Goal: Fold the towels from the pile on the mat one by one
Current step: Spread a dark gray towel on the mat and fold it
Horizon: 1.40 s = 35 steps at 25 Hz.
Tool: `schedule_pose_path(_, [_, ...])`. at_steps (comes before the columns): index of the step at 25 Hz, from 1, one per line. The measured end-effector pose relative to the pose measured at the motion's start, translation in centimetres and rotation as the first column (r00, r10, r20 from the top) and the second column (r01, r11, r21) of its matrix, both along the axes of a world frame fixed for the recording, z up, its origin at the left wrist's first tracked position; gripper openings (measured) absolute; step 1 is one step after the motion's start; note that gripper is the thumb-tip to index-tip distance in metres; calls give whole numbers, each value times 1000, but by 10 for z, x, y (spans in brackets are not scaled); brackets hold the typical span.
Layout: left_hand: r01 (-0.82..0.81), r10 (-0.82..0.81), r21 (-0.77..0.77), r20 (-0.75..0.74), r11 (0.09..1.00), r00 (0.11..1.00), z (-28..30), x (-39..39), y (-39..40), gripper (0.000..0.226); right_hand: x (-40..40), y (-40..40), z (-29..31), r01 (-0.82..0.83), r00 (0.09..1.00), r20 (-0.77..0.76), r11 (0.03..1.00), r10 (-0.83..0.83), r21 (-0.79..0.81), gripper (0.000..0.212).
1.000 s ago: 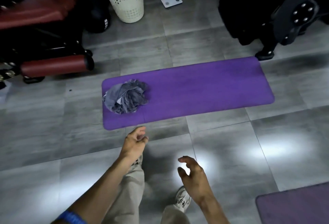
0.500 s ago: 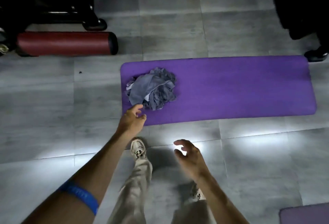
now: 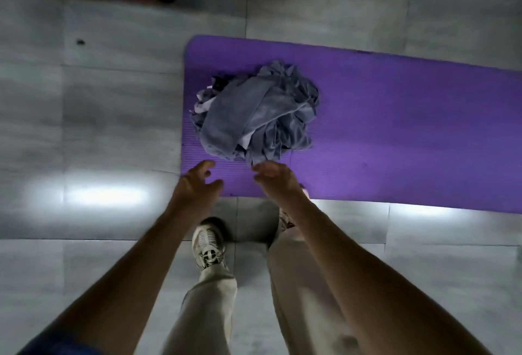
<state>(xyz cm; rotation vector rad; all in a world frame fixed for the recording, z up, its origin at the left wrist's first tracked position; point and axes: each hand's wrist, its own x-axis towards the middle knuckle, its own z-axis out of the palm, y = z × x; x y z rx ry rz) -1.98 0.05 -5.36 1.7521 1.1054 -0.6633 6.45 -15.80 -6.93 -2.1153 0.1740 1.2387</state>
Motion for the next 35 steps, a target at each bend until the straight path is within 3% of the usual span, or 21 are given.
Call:
schedule_pose_path(2, [-95, 96, 20, -15, 995, 995, -51, 1, 2, 44, 17, 24, -50, -24, 999, -46, 996, 28, 84, 26])
schedule_pose_path(5, [-183, 171, 70, 148, 981, 974, -98, 2, 2, 33, 30, 56, -103, 88, 932, -361, 984, -26, 157, 42])
schedule_pose_path(7, [-235, 208, 90, 238, 968, 949, -106, 2, 6, 31, 33, 73, -115, 232, 866, -486, 954, -113, 191, 44])
schedule_pose_path(9, [-240, 212, 76, 267, 968, 940, -89, -2, 11, 31, 37, 80, -95, 321, 858, -487, 910, -162, 262, 43])
schedule_pose_path(13, [-212, 178, 77, 318, 974, 931, 6, 3, 13, 26, 57, 55, 22, 449, 861, -458, 755, -221, 478, 39])
schedule_pose_path(17, [-99, 75, 36, 411, 994, 909, 165, 35, -4, 26, 82, 2, 210, 556, 829, -463, 535, -312, 636, 42])
schedule_pose_path(20, [-53, 38, 16, 489, 998, 872, 266, 55, -19, 49, 87, -16, 344, 531, 843, -423, 394, -331, 750, 40])
schedule_pose_path(23, [-19, 11, 5, 648, 1000, 762, 370, 69, -32, 66, 81, -18, 466, 443, 869, -287, 375, -403, 814, 34])
schedule_pose_path(26, [31, 24, -58, 768, 998, 640, 454, 71, -49, 28, 64, -23, 564, 318, 867, -63, 451, -495, 834, 26])
schedule_pose_path(30, [139, -28, -66, 809, 988, 588, 516, 65, -66, 31, 45, -52, 641, 321, 727, 171, 549, -665, 772, 22])
schedule_pose_path(33, [173, -34, -94, 785, 981, 618, 546, 51, -88, 21, 27, -89, 675, 363, 644, 158, 481, -749, 799, 25])
schedule_pose_path(35, [256, -197, 50, 782, 965, 592, 563, 43, -115, 50, 12, -116, 692, 408, 639, 18, 359, -769, 840, 32])
